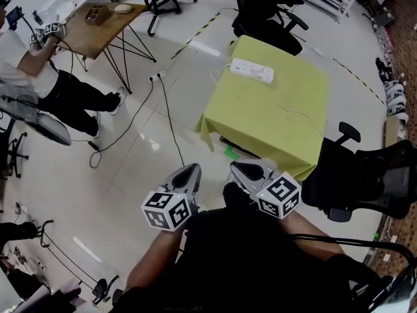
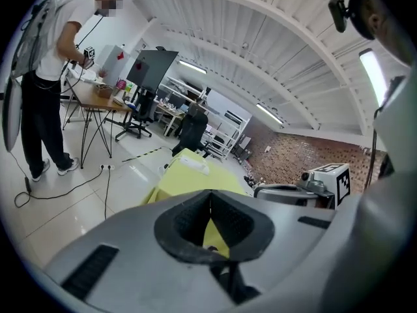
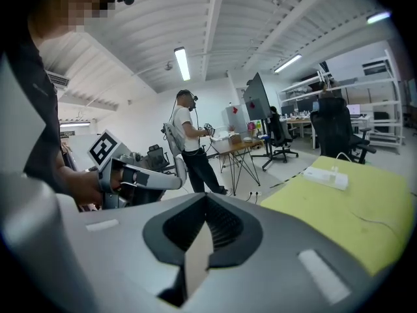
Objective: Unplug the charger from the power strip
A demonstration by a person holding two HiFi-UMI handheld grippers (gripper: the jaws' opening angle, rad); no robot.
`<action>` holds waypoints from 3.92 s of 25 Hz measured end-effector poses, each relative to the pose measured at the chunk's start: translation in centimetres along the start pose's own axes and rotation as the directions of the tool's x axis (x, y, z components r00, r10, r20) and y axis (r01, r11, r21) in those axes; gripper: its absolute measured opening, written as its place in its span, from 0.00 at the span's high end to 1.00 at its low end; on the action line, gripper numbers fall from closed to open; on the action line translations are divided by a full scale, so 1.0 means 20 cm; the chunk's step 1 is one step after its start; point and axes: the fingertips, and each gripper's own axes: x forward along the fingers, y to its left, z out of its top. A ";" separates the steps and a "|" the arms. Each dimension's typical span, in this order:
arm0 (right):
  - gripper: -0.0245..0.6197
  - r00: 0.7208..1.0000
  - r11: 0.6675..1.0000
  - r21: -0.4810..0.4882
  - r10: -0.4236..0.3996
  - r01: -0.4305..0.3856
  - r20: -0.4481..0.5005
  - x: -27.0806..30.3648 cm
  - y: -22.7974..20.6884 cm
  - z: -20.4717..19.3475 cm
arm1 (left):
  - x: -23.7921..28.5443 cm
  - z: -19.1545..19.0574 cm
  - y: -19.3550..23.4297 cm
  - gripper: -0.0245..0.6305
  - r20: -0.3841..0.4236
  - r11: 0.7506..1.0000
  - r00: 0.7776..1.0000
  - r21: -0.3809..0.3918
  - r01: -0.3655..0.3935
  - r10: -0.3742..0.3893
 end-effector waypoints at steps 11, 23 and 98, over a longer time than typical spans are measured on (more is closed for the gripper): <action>0.96 0.997 0.999 -0.006 0.053 -0.053 0.059 0.22 -0.43 0.30 | 0.37 0.34 0.11 0.95 0.002 0.998 0.999 0.036 -0.052 0.052; 0.96 0.996 0.999 0.033 0.010 -0.013 0.086 0.14 -1.03 0.36 | 0.96 0.49 -0.01 0.95 -0.037 0.997 0.999 0.079 -0.022 0.025; 0.74 0.622 0.619 0.145 -0.686 0.771 -0.377 0.61 -2.58 0.04 | 1.75 0.91 0.74 0.95 -0.361 0.954 0.889 -0.005 0.301 -0.283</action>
